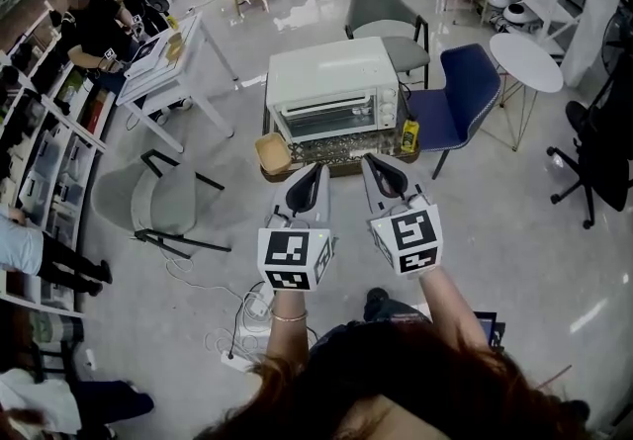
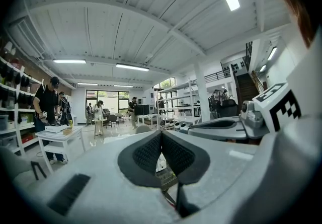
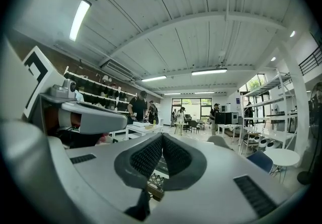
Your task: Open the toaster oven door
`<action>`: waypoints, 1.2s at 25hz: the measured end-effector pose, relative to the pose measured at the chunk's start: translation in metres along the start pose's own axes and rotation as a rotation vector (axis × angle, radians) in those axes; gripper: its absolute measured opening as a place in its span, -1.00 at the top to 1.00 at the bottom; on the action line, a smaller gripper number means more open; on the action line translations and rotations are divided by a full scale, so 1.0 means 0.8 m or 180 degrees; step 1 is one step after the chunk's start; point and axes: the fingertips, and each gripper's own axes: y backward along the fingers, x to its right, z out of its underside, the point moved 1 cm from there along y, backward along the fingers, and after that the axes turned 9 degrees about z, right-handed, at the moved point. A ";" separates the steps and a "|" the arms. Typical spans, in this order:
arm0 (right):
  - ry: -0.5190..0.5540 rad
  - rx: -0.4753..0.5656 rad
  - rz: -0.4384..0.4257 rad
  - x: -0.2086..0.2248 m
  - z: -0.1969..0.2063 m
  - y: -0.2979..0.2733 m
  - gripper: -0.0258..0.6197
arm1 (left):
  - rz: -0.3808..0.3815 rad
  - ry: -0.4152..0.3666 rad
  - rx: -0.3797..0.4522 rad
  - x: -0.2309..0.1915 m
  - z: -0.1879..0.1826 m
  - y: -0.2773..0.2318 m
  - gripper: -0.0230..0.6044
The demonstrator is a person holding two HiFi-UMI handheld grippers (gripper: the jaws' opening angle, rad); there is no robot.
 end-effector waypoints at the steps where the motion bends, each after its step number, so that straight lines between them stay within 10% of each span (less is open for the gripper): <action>1: 0.0010 -0.0008 -0.0012 0.002 0.001 -0.004 0.92 | -0.0019 -0.0001 0.0004 -0.001 -0.001 -0.004 0.88; 30: -0.0137 -0.0198 -0.0181 0.027 0.041 -0.127 0.92 | -0.0132 0.0070 0.0027 -0.077 0.001 -0.101 0.88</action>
